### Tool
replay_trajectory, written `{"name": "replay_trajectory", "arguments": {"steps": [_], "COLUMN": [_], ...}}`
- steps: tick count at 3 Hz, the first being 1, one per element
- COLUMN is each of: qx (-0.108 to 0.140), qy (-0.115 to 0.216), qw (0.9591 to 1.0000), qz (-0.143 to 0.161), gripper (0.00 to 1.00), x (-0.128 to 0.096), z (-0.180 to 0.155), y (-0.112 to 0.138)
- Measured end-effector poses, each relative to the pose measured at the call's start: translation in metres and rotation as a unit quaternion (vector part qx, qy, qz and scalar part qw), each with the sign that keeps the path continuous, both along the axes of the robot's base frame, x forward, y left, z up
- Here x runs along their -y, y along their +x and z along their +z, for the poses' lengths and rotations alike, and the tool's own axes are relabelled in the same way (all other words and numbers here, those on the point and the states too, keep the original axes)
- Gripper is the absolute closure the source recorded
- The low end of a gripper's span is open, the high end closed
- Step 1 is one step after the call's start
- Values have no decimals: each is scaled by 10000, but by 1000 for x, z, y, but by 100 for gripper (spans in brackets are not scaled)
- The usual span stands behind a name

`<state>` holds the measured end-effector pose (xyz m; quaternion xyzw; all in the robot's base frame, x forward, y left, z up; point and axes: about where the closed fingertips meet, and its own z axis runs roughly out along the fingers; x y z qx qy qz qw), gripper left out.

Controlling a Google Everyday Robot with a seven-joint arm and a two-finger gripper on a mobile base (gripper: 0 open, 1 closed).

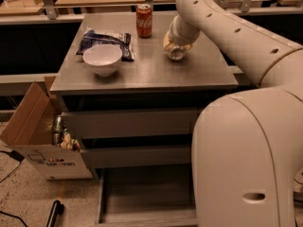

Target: Place orange can into bottom drawer

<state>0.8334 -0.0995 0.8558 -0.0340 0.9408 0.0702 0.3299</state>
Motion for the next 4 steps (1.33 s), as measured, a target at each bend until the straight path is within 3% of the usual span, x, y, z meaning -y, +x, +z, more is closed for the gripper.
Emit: {"name": "replay_trajectory", "arguments": {"steps": [1,2,3,4], "qx": [154,628,1067,1227], "qy": [83,553,650,447], "qw": [9991,9892,9736,9665], "qz": [398,1203,1913,2211], "gripper": [100,100,100,100], "x": [-9,-21,-19,-19], "z": [12,68,125,128], "y": [-2,-39,-94,-98]}}
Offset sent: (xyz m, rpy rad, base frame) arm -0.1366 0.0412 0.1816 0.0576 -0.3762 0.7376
